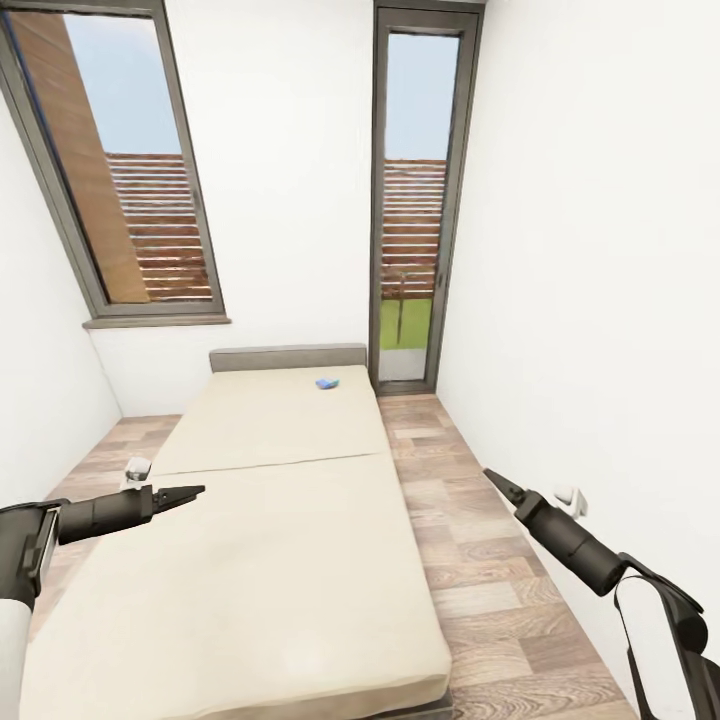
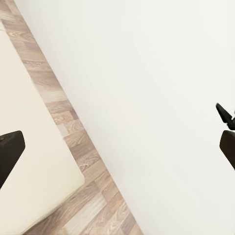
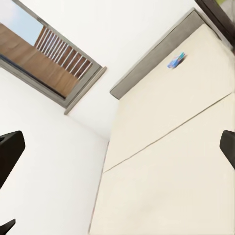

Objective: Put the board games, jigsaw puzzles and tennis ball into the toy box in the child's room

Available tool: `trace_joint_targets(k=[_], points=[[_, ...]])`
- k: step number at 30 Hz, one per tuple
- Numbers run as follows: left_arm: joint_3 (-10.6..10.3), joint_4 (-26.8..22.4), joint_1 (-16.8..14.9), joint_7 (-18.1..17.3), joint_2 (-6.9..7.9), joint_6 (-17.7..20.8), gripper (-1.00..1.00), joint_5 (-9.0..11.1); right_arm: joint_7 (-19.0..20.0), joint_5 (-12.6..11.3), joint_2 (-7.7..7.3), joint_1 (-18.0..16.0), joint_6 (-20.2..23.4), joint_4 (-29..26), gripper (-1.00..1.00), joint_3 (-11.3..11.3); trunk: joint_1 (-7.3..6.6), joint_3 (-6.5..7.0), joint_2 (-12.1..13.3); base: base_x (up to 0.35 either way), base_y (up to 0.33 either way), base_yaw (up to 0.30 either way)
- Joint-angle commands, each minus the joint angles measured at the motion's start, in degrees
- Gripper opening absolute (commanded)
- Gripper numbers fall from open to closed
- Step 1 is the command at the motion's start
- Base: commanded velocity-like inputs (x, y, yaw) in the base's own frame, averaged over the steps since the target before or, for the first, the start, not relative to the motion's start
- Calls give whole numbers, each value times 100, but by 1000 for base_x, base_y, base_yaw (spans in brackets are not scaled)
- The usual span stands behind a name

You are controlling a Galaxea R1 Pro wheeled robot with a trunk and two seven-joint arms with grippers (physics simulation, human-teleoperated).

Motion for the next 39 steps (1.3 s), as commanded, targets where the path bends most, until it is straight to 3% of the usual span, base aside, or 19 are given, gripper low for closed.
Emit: trace_joint_targets(k=[1, 10, 11, 24, 39], points=[[19, -5, -8, -49, -4, 61, 100, -60, -15, -1, 6, -7, 35, -1, 100, -10, 4, -13, -14, 0, -139, 0], [26, -5, -8, -49, -4, 59, 100, -60, -304, 18, 18, -7, 35, 6, 100, 14, 4, 3, -14, 0, -244, 116], [26, -5, -8, -49, -4, 58, 100, -60, -1140, 20, 19, -7, 35, 6, 100, 17, 4, 7, -14, 0, -231, 237], [20, -5, -8, -49, -4, 55, 100, -60, -1158, 54, 28, -7, 27, 87, 100, 43, 4, 46, -14, 0, -72, 252], [13, -5, -8, -49, -4, 55, 100, -59, -1136, 57, 28, -7, 26, 111, 100, 44, 4, 48, -14, 0, -1, 21]])
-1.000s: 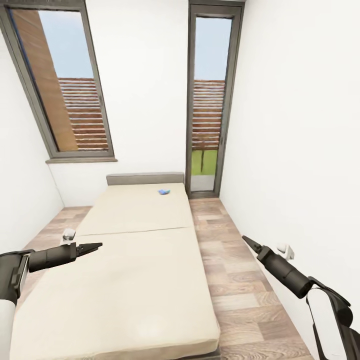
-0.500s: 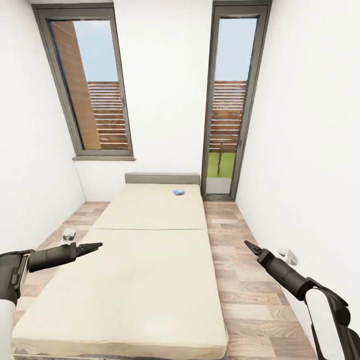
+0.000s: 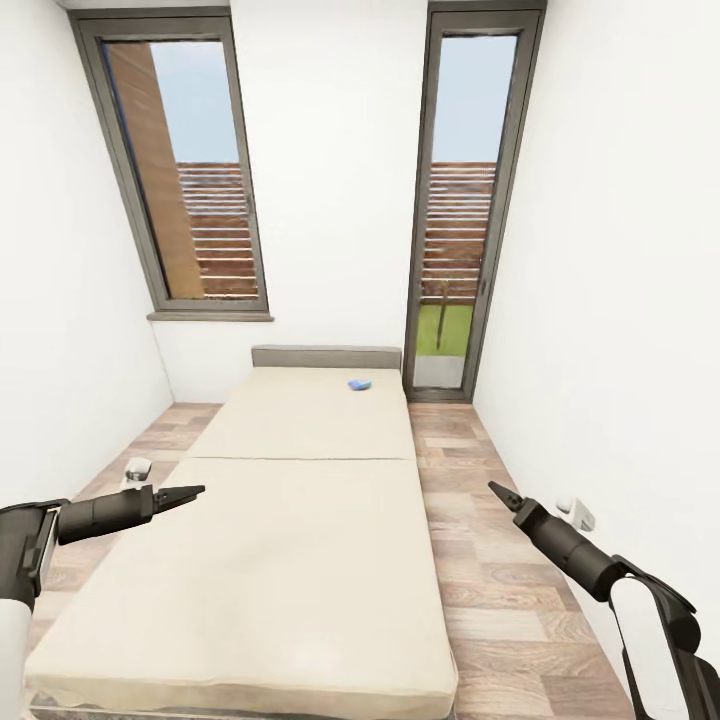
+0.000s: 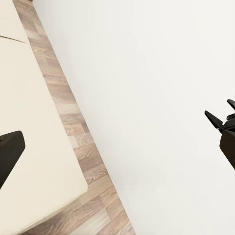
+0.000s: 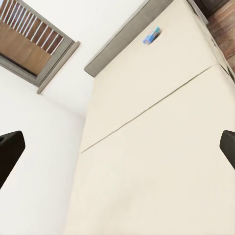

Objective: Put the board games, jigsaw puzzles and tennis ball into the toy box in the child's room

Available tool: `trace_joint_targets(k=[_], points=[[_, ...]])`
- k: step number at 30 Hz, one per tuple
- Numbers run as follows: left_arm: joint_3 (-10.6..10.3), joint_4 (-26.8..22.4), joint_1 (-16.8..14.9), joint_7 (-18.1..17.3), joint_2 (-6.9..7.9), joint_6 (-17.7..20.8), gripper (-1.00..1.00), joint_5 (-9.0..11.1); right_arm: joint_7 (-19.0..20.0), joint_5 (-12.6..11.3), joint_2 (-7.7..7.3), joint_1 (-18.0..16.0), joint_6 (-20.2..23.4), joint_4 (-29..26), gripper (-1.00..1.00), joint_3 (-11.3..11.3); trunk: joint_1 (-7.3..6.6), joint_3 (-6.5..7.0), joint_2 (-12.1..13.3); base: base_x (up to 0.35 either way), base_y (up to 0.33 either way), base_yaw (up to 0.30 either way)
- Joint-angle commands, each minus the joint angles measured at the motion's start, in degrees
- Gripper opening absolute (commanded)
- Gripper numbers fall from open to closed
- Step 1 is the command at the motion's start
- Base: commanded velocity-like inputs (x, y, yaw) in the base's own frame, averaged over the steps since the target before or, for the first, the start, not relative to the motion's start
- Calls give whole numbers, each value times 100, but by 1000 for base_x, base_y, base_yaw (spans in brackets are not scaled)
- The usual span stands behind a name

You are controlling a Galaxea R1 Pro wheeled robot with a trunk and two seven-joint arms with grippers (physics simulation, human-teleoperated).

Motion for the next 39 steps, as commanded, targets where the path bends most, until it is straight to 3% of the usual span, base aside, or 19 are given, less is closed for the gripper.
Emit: trace_joint_targets(k=[1, 15, 23, 39], points=[[15, -4, -8, -49, -7, 60, 100, -61, 33, 17, 1, -7, 32, -1, 100, -8, 4, -13, -14, 0, -31, 40], [12, -4, -8, -49, -12, 59, 100, -62, 50, 17, 10, -7, 32, 12, 100, 6, 4, 21, -14, 0, -222, 225], [12, -4, -8, -49, -12, 60, 100, -62, 4, 29, 2, -7, 12, 17, 100, 384, 4, 44, -14, 0, -250, 271], [12, -4, -8, -49, -14, 59, 100, -62, -11, 26, 1, -7, 6, 18, 100, 453, 4, 92, -14, 0, -186, 273]])
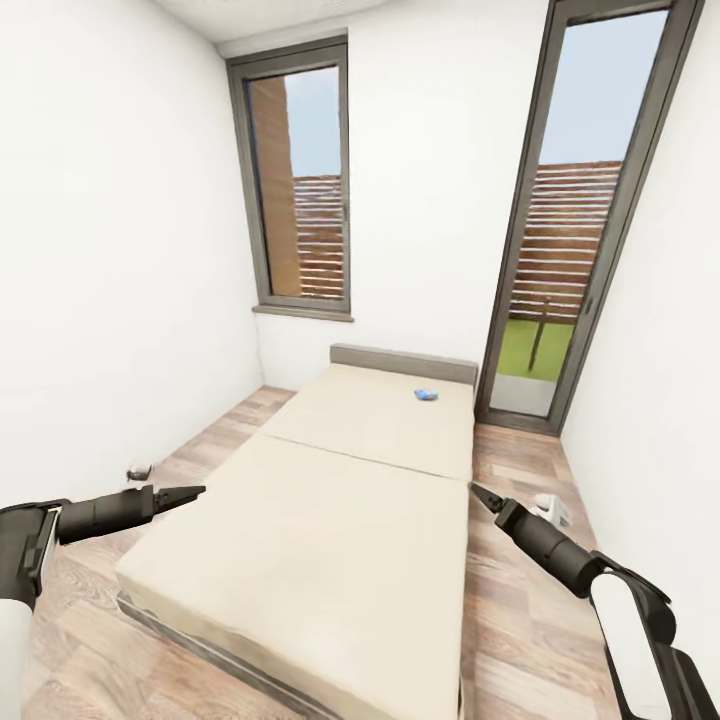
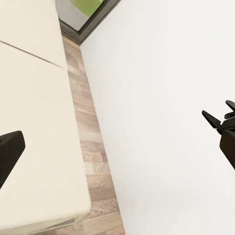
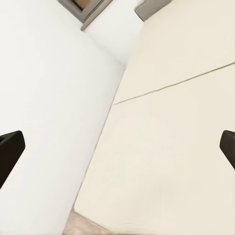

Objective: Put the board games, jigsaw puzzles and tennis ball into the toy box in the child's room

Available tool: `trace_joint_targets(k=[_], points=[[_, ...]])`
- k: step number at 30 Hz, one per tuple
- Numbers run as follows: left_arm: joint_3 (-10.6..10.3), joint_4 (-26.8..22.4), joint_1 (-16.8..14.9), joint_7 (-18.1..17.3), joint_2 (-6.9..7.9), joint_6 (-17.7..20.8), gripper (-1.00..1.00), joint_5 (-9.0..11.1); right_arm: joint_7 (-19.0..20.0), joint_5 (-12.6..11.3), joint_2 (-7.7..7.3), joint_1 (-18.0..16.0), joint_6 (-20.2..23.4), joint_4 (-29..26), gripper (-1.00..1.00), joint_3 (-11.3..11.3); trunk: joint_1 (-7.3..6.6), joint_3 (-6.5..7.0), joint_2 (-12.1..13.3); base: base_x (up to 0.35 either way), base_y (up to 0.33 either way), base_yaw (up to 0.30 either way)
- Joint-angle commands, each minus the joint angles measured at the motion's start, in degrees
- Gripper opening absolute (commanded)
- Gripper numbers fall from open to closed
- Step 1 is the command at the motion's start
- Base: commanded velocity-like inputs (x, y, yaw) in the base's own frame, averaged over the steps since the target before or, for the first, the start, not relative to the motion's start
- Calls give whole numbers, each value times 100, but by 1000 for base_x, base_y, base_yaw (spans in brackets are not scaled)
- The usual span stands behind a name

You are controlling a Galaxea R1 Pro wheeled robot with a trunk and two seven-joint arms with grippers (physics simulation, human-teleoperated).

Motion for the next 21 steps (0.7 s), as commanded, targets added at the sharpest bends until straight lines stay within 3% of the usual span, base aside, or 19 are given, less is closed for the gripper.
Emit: trace_joint_targets(k=[1, 21], points=[[16, -3, -10, -48, -5, 60, 100, -60, 30, 16, 0, -5, 31, -3, 100, -11, 4, -10, -13, 0, -138, 273], [11, -3, -10, -48, -12, 68, 100, -60, 35, 15, 0, -5, 39, 6, 100, -10, 4, 49, -13, 0, -35, 273]])
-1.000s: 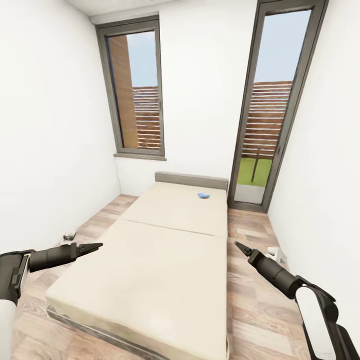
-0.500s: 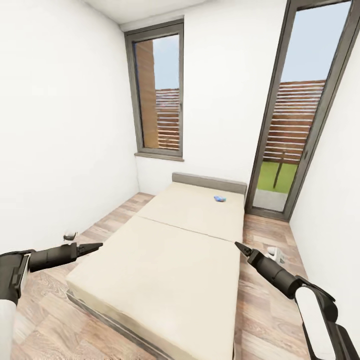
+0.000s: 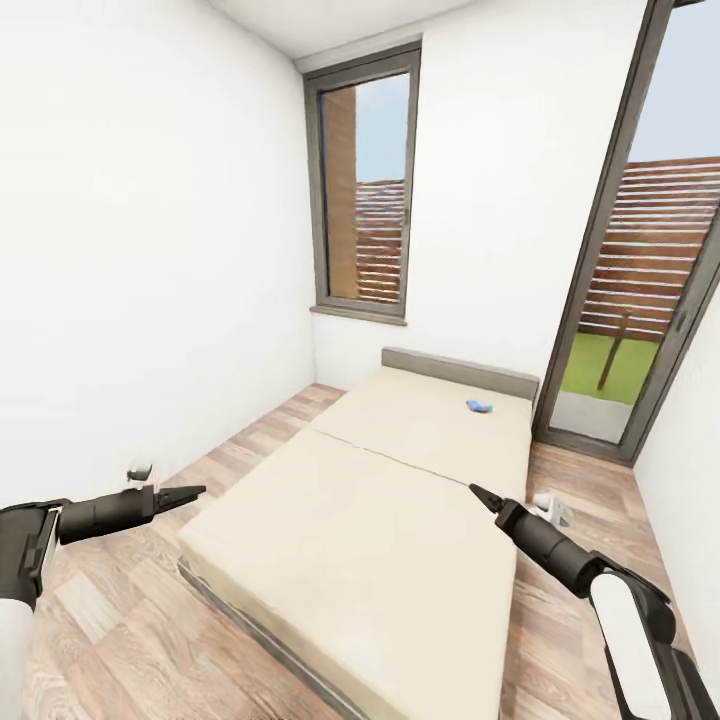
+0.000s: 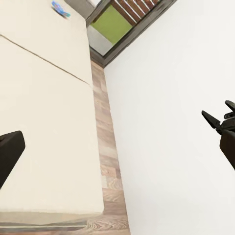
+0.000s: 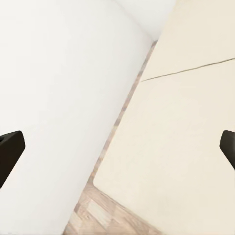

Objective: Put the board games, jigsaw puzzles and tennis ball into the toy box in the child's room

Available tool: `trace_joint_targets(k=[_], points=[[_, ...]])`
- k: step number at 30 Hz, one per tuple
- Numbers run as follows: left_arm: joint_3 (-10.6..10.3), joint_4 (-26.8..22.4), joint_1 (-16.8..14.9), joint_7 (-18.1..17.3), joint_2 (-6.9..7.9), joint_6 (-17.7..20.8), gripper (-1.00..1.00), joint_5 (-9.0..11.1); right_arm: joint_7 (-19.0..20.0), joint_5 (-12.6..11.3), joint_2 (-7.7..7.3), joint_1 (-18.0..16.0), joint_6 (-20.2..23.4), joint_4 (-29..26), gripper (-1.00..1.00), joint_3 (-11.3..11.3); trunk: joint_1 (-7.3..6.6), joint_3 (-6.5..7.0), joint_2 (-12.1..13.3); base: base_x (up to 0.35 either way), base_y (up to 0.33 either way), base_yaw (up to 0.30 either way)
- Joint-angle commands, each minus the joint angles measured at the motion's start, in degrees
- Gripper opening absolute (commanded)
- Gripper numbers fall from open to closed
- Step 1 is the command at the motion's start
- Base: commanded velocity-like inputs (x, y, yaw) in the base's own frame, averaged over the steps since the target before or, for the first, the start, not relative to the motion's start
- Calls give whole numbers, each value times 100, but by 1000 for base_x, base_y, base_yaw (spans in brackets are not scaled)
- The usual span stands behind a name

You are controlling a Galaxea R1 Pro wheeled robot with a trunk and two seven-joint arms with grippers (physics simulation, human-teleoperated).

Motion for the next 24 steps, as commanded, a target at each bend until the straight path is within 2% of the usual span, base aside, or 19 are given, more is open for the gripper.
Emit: trace_joint_targets(k=[1, 19, 24], points=[[15, -1, -8, -48, -5, 60, 100, -61, 32, 16, 0, -3, 32, -2, 100, -12, 3, -4, -8, 0, 0, 273], [13, -1, -8, -48, -5, 61, 100, -59, 29, 9, 0, -3, 32, 15, 100, -12, 3, 49, -8, -7, 0, 273], [19, -1, -8, -48, -5, 65, 100, -58, 26, 8, 0, -3, 29, 22, 100, -18, 3, 54, -8, -10, 0, 125]])
